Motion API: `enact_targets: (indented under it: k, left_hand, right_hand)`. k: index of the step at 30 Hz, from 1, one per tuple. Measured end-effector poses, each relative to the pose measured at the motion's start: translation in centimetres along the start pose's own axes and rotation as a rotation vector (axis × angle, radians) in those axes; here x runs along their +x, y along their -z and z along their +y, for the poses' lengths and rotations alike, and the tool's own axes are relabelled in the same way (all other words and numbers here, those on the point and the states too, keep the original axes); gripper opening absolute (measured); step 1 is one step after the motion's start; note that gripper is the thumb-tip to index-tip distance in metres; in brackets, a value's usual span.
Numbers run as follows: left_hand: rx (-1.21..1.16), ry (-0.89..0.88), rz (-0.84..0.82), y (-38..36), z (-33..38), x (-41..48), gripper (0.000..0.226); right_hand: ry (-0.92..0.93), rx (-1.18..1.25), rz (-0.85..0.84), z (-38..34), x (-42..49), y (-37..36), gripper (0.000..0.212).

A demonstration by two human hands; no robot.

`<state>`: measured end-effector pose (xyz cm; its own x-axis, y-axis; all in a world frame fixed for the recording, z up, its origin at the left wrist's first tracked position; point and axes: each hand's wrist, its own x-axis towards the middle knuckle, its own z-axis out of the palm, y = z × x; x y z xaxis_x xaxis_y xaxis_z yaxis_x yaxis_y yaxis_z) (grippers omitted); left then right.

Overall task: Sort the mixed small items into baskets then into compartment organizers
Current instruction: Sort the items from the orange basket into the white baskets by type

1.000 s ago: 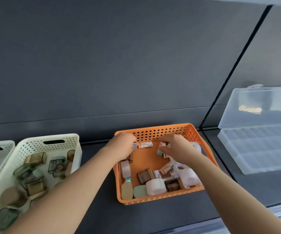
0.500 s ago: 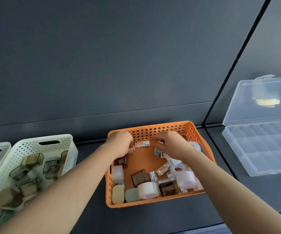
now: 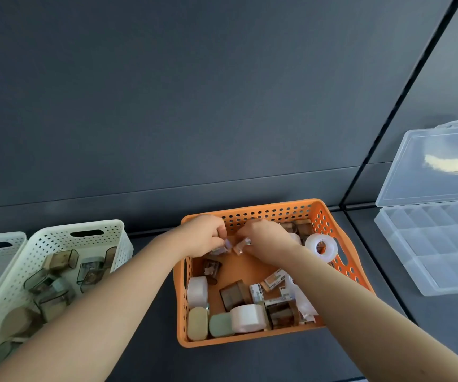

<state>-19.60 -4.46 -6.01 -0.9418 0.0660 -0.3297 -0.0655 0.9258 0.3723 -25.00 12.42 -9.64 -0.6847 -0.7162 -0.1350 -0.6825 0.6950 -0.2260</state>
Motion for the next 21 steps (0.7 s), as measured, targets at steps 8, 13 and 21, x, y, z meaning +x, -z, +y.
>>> enact_targets:
  k: [8,13,21]
  left_hand:
    - [0.041,-0.027,-0.003,0.3,0.3,-0.2,0.031]
    - [0.163,0.008,-0.034,-1.3,0.3,1.0,0.038]
    - [0.386,-0.041,0.030,-2.8,0.4,1.7,0.013]
  right_hand:
    - [-0.024,0.166,-0.002,0.9,-0.4,1.3,0.012]
    - [-0.076,0.484,0.211,2.6,-2.9,3.8,0.014]
    - [-0.063,0.491,0.204,1.8,-4.9,3.8,0.019]
